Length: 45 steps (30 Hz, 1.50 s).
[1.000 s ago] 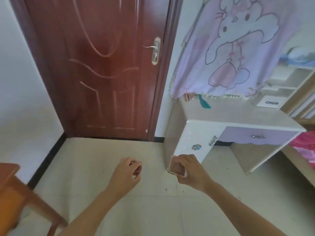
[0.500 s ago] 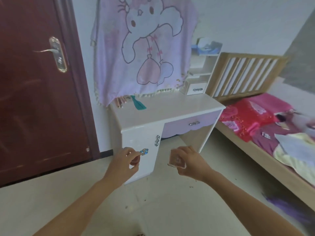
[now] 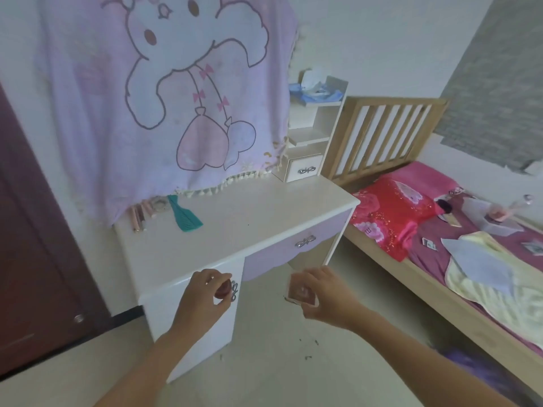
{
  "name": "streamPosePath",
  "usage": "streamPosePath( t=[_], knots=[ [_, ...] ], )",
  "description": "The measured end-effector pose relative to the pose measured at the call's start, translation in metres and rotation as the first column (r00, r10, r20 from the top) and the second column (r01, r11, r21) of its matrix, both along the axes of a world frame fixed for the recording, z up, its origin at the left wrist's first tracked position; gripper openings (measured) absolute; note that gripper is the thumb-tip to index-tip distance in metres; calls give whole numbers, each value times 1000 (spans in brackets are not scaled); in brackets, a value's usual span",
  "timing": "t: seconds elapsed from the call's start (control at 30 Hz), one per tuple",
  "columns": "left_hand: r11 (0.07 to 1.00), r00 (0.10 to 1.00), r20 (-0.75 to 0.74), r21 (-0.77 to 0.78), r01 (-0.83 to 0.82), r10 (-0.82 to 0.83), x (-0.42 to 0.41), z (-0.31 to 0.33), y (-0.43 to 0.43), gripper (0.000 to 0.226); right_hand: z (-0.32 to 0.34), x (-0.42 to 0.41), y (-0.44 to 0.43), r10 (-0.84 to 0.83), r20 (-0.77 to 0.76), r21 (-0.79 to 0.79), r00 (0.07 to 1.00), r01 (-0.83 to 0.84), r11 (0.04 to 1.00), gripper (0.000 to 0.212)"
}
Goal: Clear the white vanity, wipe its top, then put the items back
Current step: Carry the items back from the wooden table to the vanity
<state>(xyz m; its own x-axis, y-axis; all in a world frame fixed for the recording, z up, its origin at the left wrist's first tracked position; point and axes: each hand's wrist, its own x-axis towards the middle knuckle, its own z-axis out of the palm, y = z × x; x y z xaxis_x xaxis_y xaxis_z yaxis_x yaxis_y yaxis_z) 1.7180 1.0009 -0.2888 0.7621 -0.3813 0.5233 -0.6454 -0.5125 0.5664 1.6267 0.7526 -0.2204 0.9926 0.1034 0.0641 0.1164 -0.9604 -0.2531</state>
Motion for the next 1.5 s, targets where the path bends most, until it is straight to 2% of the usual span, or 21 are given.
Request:
streamPosePath(
  t=[0.1,0.23,0.4,0.53,0.7,0.83,0.93,1.03,1.23,1.5],
  knots=[
    [998,999,9,47,40,-40,21,-1,-19,67,-13,9,-30,-33,-43,-24,999,32,999,55],
    [997,1000,7,79,-1,0,44,-5,-42,67,-14,37,-65,-90,-76,-27,993,89,996,59],
    [986,997,42,151,-73,68,76,-5,-67,52,-12,93,-105,-14,-81,34,997,17,999,61],
    [969,972,-46,102,-225,231,101,9,-95,37,-17,146,-136,15,-90,119,996,-4,993,64],
    [923,912,-150,18,-384,382,116,12,-134,30,-41,199,-155,108,-98,263,989,-79,962,47],
    [867,821,-329,-16,-499,467,104,-11,-158,27,-56,221,-152,190,-105,335,976,-145,931,58],
    [838,763,-391,44,-543,515,98,-28,-158,29,-64,233,-147,303,-208,283,930,-239,929,63],
    [782,695,-400,99,-615,597,119,-30,-148,28,-71,257,-141,361,-208,239,909,-311,920,65],
    [742,674,-349,104,-662,651,188,-33,-137,34,-73,322,-104,442,-197,209,875,-403,891,63],
    [701,599,-451,89,-707,662,320,-53,-103,41,-91,438,-51,536,-200,89,820,-529,844,62]
  ],
)
